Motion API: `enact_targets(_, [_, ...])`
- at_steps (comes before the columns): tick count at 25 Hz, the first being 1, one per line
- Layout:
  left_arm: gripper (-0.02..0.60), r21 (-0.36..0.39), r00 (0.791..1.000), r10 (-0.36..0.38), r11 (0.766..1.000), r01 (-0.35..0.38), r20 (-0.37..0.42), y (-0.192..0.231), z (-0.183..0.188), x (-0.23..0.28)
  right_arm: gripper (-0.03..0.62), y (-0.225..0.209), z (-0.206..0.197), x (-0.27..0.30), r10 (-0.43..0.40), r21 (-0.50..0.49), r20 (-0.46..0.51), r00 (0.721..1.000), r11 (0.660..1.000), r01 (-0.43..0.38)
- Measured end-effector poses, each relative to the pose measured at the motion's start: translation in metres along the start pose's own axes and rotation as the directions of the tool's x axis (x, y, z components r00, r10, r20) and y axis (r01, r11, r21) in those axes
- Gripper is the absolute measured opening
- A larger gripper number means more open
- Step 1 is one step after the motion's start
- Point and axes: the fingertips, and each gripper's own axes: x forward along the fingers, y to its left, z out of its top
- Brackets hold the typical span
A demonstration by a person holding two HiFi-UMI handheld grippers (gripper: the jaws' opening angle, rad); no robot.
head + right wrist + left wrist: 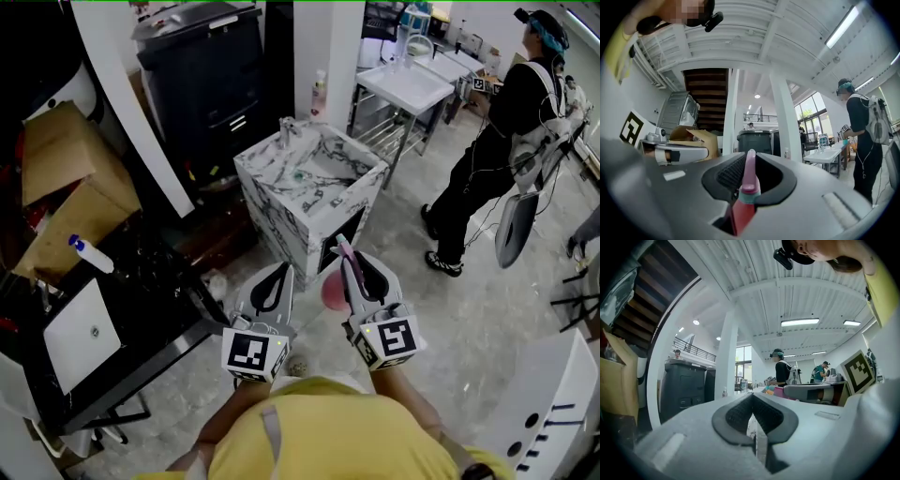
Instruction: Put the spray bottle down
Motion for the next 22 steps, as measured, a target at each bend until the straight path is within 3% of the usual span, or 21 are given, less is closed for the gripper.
enact_targets(13, [0.002, -0.021, 1.000, 0.006, 1.000, -0.007, -0.007, 0.035, -0.016, 0.037, 0.064, -0.010, -0.013, 0.058, 0.035, 0.004, -0.005, 0.999, 0.999, -0.035])
enact_targets(22, [0.002, -0.010, 0.997, 0.076, 0.997, -0.076, 0.008, 0.093, -0.022, 0.115, 0.064, -0.045, -0.016, 0.158, 0.131, -0.003, 0.025, 0.991, 0.991, -0.131])
